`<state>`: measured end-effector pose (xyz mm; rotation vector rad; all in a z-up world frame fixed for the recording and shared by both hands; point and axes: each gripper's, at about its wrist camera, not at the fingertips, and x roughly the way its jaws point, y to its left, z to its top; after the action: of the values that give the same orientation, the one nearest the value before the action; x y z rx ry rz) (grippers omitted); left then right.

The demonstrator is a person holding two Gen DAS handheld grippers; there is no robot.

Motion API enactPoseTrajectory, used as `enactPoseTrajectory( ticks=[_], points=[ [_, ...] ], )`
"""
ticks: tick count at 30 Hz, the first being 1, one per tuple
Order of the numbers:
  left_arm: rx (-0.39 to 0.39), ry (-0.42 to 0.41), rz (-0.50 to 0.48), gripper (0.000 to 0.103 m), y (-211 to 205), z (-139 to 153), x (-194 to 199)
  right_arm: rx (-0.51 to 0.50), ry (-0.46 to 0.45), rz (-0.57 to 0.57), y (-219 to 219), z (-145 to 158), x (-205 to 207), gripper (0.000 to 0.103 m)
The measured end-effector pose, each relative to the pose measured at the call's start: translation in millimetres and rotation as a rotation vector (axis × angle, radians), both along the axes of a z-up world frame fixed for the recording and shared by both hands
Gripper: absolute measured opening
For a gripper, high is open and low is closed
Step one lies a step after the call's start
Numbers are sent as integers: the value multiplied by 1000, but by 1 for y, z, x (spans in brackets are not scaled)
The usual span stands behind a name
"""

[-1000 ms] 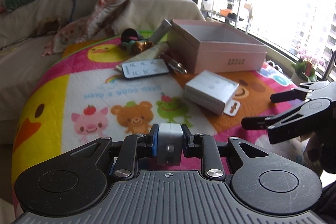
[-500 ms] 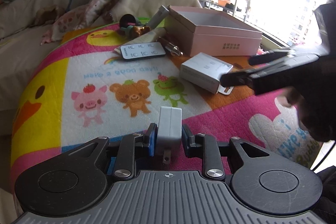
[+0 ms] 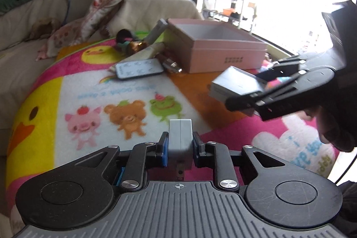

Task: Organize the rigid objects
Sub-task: 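Carry the adapter into the pink box while the right gripper places the cable box inside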

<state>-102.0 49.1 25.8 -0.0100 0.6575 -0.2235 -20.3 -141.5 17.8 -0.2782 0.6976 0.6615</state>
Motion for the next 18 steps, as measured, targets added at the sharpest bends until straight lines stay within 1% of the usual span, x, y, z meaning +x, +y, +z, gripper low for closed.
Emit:
enactPoseTrajectory(
  ticks=[3,6,8,10,12,13,15,16,17,18],
  points=[
    [-8,-38,-50,24,-10,13,14,-22,-38,-46,-27,8,-13,69],
    [-33,-88,-99,24,-21,33,43,-21,-94,-109,-52,21,-14,69],
    [-52,-140,-131,24,-30,51,71,-5,-141,-161,-65,33,-5,69],
    [-57,-202,-167,24,-42,70,105,-2,-203,-212,-70,44,13,69],
    [-93,-252,-196,24,-51,85,143,7,-253,-261,-70,54,37,69],
    [-130,-249,-208,25,-55,90,165,20,-268,-280,-69,58,51,69],
    [-204,-193,-195,25,-59,94,208,56,-302,-322,-65,65,81,69],
    [-223,-162,-176,25,-60,92,225,76,-318,-336,-63,67,95,76],
    [-217,-146,-153,25,-59,88,237,75,-321,-353,-61,66,107,85],
    [-196,-145,-133,25,-59,84,241,60,-316,-374,-58,65,116,86]
  ],
)
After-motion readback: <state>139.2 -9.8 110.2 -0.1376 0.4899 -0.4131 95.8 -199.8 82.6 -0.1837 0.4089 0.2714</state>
